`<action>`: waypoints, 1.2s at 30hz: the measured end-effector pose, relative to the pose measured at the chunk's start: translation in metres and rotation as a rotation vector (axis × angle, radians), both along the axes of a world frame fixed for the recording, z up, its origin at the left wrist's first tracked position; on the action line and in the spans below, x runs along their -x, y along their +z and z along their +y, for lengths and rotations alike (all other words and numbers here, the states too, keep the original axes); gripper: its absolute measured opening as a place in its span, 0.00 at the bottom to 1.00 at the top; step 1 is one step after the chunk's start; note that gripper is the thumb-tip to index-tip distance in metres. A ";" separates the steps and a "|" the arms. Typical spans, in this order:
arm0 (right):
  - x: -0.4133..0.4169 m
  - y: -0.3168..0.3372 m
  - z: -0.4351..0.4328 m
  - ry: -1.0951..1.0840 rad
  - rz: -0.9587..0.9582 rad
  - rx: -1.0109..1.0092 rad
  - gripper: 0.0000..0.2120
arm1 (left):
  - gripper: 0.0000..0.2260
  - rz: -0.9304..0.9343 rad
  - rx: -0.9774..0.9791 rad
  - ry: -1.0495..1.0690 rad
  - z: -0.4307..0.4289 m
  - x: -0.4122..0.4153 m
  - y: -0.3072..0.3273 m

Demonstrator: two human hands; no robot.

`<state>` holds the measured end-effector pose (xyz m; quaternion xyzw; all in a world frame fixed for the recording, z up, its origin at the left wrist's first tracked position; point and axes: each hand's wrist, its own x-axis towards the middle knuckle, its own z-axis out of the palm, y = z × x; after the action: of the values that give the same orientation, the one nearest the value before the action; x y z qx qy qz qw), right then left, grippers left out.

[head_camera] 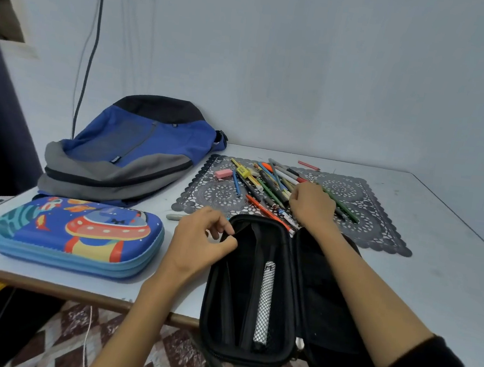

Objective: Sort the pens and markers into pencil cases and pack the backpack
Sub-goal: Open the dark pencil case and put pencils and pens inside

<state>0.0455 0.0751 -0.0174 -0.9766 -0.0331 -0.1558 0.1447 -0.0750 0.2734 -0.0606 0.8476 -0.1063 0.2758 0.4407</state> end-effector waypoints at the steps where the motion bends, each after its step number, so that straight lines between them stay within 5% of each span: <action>1: 0.001 0.002 -0.001 -0.016 -0.030 -0.034 0.08 | 0.09 -0.002 -0.002 0.006 0.000 0.000 0.000; 16: -0.002 0.003 0.006 0.002 0.032 -0.084 0.12 | 0.07 0.025 -0.015 0.021 -0.001 0.001 -0.003; 19: -0.004 0.006 0.000 -0.007 -0.063 -0.271 0.07 | 0.07 0.019 -0.011 0.015 -0.002 0.001 -0.001; 23: 0.004 0.031 -0.002 0.111 -0.267 -0.857 0.04 | 0.06 -0.004 -0.008 0.000 -0.002 0.003 0.000; 26: 0.012 0.057 -0.003 0.164 -0.384 -1.107 0.06 | 0.05 0.000 -0.001 0.002 -0.002 0.002 -0.001; 30: 0.026 0.079 -0.001 0.351 -0.079 -1.234 0.07 | 0.09 -0.001 0.010 -0.005 -0.001 0.000 -0.002; 36: 0.048 0.066 0.018 0.588 0.425 -0.913 0.06 | 0.10 -0.007 0.018 -0.017 -0.002 -0.002 -0.002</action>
<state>-0.0027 0.0936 0.0486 -0.7749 -0.2024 0.0917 0.5918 -0.0733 0.2719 -0.0628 0.8417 -0.1126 0.2760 0.4503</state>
